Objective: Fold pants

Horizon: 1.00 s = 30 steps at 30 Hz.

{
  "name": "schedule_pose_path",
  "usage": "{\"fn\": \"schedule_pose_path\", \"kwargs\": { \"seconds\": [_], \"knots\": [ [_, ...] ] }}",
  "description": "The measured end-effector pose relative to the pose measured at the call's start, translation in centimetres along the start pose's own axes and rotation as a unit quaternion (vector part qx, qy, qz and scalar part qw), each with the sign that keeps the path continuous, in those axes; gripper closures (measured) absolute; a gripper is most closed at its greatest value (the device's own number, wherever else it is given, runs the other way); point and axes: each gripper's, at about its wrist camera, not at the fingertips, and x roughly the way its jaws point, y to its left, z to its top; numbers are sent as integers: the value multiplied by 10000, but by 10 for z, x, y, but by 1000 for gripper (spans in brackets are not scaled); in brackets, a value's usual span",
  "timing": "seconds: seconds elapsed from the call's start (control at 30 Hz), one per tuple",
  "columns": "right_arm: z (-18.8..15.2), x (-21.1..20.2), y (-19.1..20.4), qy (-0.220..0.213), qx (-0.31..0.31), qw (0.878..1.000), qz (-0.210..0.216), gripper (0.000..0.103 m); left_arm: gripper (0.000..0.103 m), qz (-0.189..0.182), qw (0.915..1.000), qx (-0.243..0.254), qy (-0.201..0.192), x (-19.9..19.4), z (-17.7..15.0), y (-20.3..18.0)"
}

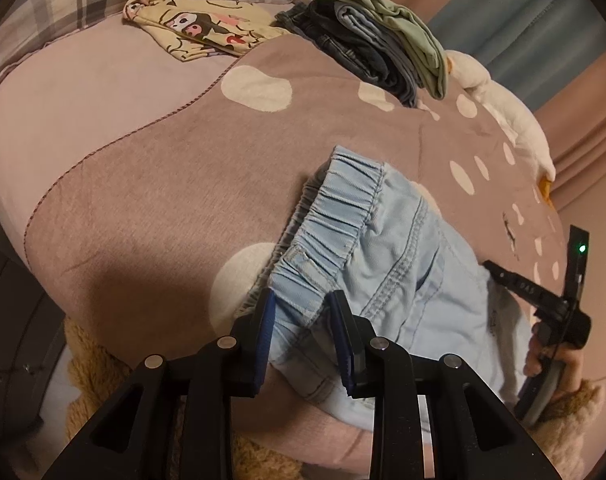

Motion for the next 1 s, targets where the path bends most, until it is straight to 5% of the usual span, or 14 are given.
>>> {"fn": "schedule_pose_path", "kwargs": {
  "seconds": [0.17,0.23,0.37,0.47,0.53,0.67,0.73,1.0],
  "knots": [
    [-1,-24,-1,-182,-49,9989,-427,80,72,143,9996,91,-225,-29,4,-18],
    [-7,-46,-3,-421,-54,9980,-459,73,60,95,9984,267,-498,-47,5,-32],
    [-32,-80,-2,-692,81,9975,-133,68,51,-461,9923,659,-937,-65,4,-67],
    [-62,-82,2,-537,192,9982,197,71,51,-744,9912,965,-526,-39,-4,-90],
    [-76,-76,0,-367,264,9987,216,73,65,-937,9889,1133,-227,-15,-15,-100],
    [-105,-60,-27,-12,630,9975,-307,88,72,-459,9901,1242,465,39,-35,-102],
    [-115,-67,-42,-163,769,9961,-412,95,84,-217,9898,1341,419,48,-40,-100],
    [-156,-100,-142,-435,2114,9740,-695,103,90,-228,9913,1168,554,48,-36,-95]
  ]
}}
